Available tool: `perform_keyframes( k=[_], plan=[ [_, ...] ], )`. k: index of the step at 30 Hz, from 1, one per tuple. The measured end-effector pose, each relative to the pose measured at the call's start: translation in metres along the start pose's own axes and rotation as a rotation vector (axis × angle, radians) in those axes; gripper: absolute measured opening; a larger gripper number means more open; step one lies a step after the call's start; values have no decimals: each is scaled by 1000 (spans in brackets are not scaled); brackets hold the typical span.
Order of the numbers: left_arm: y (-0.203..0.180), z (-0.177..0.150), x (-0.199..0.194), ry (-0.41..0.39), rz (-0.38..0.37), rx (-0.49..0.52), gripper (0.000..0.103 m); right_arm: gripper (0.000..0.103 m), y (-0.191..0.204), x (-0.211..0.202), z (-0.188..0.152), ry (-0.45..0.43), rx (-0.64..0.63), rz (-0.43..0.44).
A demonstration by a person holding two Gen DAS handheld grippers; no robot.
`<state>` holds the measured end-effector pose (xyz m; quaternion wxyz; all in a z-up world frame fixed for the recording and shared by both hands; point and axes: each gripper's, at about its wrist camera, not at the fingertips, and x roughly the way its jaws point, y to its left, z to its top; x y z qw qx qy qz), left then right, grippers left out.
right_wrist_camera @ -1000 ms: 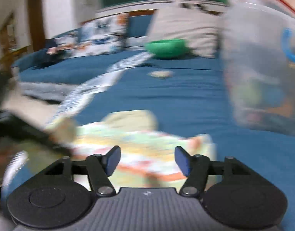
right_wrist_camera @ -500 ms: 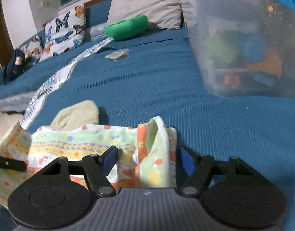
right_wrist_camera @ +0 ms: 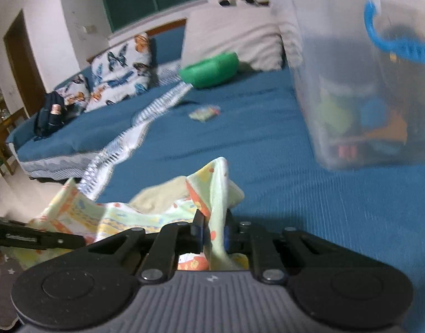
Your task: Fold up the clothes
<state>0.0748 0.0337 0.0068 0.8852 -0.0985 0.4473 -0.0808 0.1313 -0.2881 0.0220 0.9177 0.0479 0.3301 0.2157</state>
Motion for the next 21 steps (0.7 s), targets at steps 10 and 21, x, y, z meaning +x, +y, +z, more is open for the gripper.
perform_keyframes(
  k=[10, 21],
  plan=[
    [-33, 8, -45, -104, 5, 102, 13, 11, 16, -55, 25, -115, -64, -33],
    [-74, 20, -78, -185, -14, 199, 13, 11, 14, -106, 44, -203, -106, -104]
  ],
)
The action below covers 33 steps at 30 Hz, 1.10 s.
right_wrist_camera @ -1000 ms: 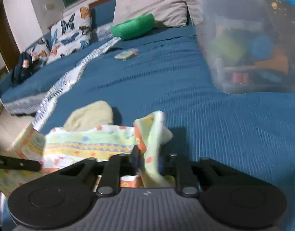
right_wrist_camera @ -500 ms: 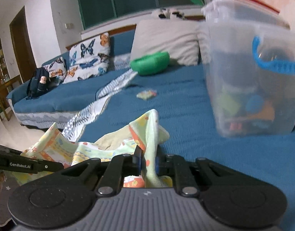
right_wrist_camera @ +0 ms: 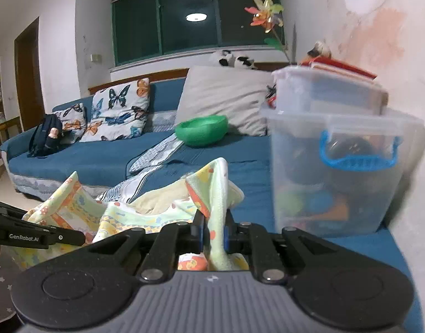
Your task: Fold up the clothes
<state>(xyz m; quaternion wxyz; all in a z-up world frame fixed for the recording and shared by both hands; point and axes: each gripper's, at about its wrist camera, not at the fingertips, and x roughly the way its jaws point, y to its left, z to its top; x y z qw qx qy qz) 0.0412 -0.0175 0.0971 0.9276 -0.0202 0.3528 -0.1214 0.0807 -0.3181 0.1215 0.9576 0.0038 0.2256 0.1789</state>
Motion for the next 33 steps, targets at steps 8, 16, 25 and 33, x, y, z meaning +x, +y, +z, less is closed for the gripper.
perform_keyframes(
  k=[8, 16, 25, 33],
  plan=[
    [-19, 12, -3, -22, 9, 59, 14, 11, -3, -21, 9, -41, -32, -54],
    [-31, 12, 4, -14, 16, 91, 15, 11, -8, -29, 7, -46, -35, -85],
    [-32, 8, 16, 12, 26, 98, 18, 11, -15, -20, -6, -19, -27, -97],
    [-31, -5, 41, 57, 116, 117, 59, 20, -29, 10, -32, 82, 21, -171]
  ],
)
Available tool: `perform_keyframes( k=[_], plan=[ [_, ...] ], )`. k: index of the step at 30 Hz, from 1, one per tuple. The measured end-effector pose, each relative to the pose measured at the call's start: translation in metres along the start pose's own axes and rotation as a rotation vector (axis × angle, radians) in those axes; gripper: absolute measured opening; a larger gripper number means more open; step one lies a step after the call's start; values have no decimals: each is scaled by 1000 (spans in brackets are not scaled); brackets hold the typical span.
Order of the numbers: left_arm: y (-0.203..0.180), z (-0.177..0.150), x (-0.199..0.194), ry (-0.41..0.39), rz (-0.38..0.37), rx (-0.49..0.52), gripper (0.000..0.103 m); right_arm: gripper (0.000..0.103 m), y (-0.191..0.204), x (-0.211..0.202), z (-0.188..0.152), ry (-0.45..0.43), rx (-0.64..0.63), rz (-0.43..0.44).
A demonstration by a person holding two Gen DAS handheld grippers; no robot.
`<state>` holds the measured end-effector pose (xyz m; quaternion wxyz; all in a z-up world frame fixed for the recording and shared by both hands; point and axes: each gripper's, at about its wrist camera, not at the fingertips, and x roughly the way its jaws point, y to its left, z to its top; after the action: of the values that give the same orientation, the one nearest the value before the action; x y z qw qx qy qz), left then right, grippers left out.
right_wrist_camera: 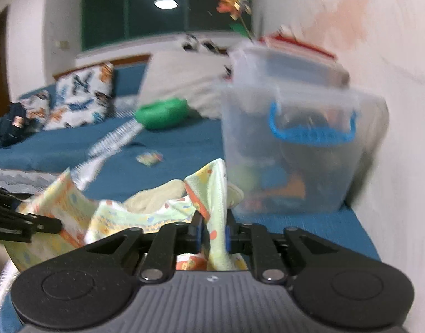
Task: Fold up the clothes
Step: 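Open both grippers, release the folded shirt and withdraw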
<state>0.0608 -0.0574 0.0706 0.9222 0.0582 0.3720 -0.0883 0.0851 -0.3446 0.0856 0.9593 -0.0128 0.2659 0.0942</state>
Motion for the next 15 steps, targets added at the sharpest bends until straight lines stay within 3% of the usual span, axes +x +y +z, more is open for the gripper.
perform_keyframes(
  k=[5, 7, 9, 13, 15],
  plan=[
    [8, -12, 10, 30, 42, 2, 71, 30, -5, 20, -24, 77, -7, -60],
    [9, -16, 9, 28, 57, 7, 78, 49, -5, 19, -28, 79, -17, -70],
    [8, -18, 8, 25, 59, 12, 81, 55, -3, 15, -29, 71, -11, -62],
    [3, -24, 1, 5, 67, 31, 92, 82, 4, 6, -28, 43, -13, -33],
    [-1, -28, -2, -4, 75, 44, 96, 87, 10, 2, -27, 27, -22, -24]
  ],
)
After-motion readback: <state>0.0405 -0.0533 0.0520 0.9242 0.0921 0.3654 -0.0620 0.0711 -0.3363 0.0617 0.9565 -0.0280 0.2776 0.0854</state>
